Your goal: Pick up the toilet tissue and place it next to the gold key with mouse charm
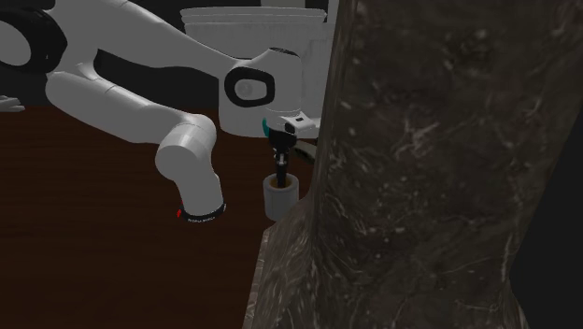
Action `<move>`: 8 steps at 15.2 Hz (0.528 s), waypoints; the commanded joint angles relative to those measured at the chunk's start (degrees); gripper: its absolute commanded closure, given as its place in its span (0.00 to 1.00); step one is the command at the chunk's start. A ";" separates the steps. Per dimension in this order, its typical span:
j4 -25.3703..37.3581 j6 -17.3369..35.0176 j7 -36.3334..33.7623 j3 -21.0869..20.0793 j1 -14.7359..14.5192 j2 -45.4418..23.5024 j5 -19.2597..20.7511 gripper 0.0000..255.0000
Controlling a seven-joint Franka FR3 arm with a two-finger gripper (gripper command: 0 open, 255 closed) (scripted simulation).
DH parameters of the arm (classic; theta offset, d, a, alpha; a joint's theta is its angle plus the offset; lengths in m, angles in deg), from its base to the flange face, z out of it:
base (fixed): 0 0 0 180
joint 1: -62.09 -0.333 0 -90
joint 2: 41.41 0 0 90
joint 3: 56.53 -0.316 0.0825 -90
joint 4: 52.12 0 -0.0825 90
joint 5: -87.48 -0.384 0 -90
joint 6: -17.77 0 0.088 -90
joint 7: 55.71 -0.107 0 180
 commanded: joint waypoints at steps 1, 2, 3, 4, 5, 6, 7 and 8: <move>1.03 -1.60 0.00 0.01 0.01 0.58 0.03 1.00; 1.68 -2.58 0.00 0.02 0.02 0.91 0.04 1.00; 2.35 -3.54 0.01 0.04 0.03 1.20 0.06 1.00; 3.02 -4.48 0.01 0.05 0.03 1.46 0.07 1.00; 3.71 -5.39 0.01 0.07 0.04 1.70 0.09 1.00; 4.40 -6.29 0.01 0.08 0.04 1.90 0.10 1.00; 5.11 -7.18 0.01 0.10 0.05 2.08 0.12 1.00; 5.82 -8.04 0.02 0.11 0.05 2.23 0.13 1.00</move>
